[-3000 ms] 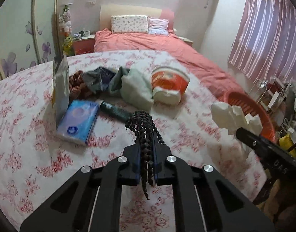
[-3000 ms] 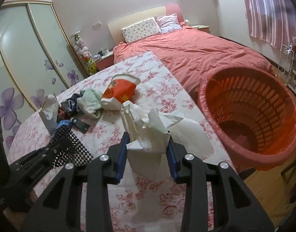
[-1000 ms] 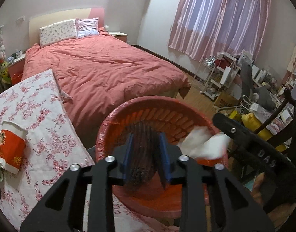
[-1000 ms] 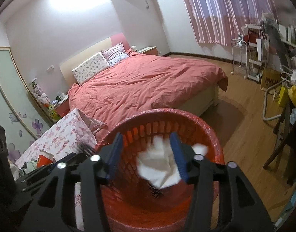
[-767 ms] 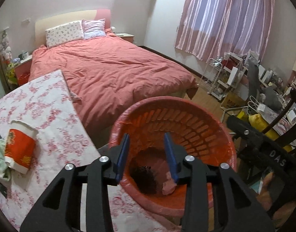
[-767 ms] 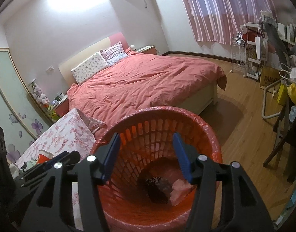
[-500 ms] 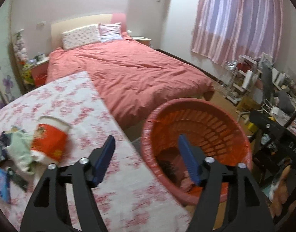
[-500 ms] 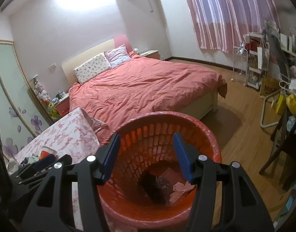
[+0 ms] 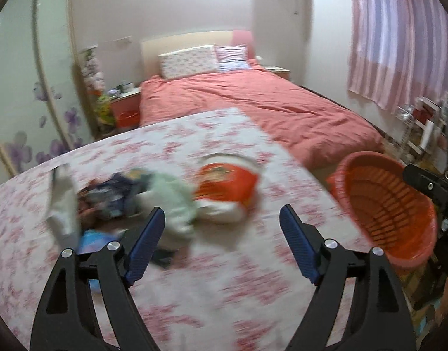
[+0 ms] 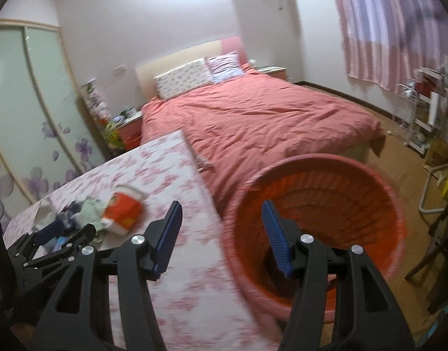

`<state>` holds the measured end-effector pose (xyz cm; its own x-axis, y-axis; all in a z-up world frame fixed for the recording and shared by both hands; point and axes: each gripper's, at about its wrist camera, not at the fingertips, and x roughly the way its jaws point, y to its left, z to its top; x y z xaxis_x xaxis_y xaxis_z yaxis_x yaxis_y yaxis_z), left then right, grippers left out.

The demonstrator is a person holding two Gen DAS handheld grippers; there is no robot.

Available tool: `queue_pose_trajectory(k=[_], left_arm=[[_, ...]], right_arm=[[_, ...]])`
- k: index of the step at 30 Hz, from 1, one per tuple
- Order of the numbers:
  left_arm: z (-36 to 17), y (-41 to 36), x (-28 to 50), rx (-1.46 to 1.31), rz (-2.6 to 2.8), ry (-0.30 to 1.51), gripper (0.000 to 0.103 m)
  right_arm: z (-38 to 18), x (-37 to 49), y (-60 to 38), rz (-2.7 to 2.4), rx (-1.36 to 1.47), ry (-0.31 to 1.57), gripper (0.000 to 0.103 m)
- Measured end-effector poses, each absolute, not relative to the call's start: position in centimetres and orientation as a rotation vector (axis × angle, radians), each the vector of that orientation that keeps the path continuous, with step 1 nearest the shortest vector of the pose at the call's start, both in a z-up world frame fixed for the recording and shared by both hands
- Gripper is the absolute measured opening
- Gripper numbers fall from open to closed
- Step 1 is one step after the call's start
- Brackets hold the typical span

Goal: Collect trash
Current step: 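Move both open grippers back toward the table, then grasp the red-and-white paper cup with the right gripper while the left grasps the yellow snack bag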

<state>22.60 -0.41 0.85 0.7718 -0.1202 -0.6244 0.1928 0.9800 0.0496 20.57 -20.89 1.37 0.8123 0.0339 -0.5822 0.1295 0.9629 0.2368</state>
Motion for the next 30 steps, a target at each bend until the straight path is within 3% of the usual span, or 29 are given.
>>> queue_pose_trajectory(k=[15,30], left_arm=[[0.8,12.1,21.7,-0.033,0.066,0.694,0.08],[-0.9,14.3,23.7,-0.076,0.112,0.709,0.08]], right_arm=[[-1.5,27.5,-10.5,0.079,0.234,0.762,0.056],[-4.6,34.1,-7.4,0.077,0.263,0.884,0.069]])
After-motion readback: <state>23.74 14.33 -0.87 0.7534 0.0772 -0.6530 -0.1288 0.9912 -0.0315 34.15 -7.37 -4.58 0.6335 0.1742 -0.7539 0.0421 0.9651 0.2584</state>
